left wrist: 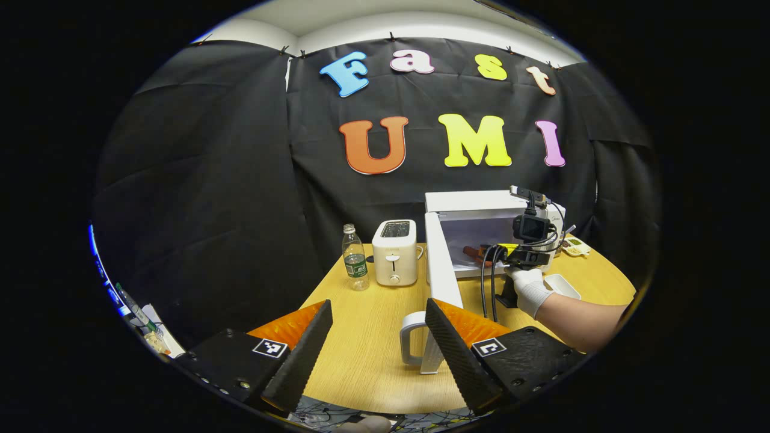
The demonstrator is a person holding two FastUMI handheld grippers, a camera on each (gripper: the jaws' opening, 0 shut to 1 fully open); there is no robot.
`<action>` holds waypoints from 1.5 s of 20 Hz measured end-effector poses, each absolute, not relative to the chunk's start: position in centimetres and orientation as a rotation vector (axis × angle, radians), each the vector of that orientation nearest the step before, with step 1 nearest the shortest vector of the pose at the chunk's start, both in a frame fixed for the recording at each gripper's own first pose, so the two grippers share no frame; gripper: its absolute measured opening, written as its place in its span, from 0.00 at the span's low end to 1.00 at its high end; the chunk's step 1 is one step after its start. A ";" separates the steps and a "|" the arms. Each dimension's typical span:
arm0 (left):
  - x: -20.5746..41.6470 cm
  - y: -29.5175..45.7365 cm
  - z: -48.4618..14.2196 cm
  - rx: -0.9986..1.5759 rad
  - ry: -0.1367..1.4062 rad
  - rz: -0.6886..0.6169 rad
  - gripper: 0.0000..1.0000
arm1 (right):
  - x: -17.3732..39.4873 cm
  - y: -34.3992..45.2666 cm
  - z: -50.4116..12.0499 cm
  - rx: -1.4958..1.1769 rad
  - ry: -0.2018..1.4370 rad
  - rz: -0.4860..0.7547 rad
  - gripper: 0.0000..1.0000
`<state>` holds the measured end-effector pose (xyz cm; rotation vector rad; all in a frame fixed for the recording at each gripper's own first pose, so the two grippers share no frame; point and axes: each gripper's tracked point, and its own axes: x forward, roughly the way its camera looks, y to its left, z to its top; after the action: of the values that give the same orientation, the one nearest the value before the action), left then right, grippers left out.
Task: Open the microwave oven with the left hand, put the food in, and close the microwave oven.
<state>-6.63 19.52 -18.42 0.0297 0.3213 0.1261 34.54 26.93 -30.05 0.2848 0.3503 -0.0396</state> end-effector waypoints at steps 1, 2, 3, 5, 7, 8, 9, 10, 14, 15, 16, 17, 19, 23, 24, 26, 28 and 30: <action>-6.6 19.6 -18.3 0.038 0.314 0.128 0.95 | 34.1 26.9 -29.8 0.293 0.358 -0.032 0.77; -6.6 19.9 -18.2 0.045 0.310 0.132 0.95 | 33.4 26.7 -29.2 0.297 0.358 -0.025 0.69; -6.6 20.1 -18.3 0.045 0.309 0.137 0.95 | 32.5 26.5 -28.5 0.289 0.356 -0.019 0.77; -6.7 21.0 -17.8 0.046 0.291 0.150 0.95 | 29.9 25.9 -26.2 0.264 0.342 0.007 0.78; -6.6 21.9 -17.6 0.050 0.276 0.162 0.95 | 26.5 25.3 -23.4 0.201 0.333 0.051 0.84; -6.6 22.5 -17.8 0.055 0.274 0.167 0.95 | 24.7 25.2 -21.8 0.160 0.325 0.081 0.88; -6.5 23.0 -17.9 0.061 0.275 0.174 0.95 | 22.8 25.0 -20.3 0.111 0.323 0.109 0.92; -6.3 23.5 -18.0 0.067 0.268 0.179 0.95 | 20.8 24.6 -18.8 0.061 0.316 0.129 0.95; -5.6 25.0 -19.1 0.066 0.267 0.200 0.95 | 13.0 22.2 -14.1 -0.030 0.289 0.166 0.98; -5.4 25.0 -19.2 0.064 0.263 0.202 0.95 | 11.4 21.5 -13.3 -0.026 0.290 0.166 0.98; -5.3 25.2 -19.5 0.066 0.264 0.203 0.95 | 9.9 20.8 -13.0 -0.021 0.299 0.163 0.98; -5.1 25.4 -19.7 0.069 0.259 0.205 0.95 | 8.7 20.0 -12.6 -0.023 0.303 0.162 0.99; -4.6 25.4 -20.5 0.074 0.265 0.209 0.95 | 6.5 18.2 -12.1 -0.022 0.318 0.141 0.99; -4.8 25.3 -21.0 0.062 0.264 0.216 0.95 | 3.7 15.3 -11.0 -0.028 0.318 0.097 0.99; -4.6 25.2 -21.2 0.061 0.263 0.216 0.95 | 3.3 14.8 -10.8 -0.026 0.317 0.092 0.99; -4.4 25.1 -21.1 0.069 0.259 0.213 0.95 | 2.7 14.3 -10.4 -0.019 0.315 0.082 0.99; -4.2 25.1 -21.1 0.072 0.259 0.211 0.95 | 2.3 13.8 -10.1 -0.013 0.316 0.078 0.99; -4.0 25.1 -21.0 0.069 0.258 0.213 0.95 | 2.1 13.7 -9.9 -0.011 0.309 0.076 0.99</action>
<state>-4.03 25.14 -20.98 0.0689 0.2581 0.2131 2.10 13.68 -9.90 -0.0113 0.3086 0.0760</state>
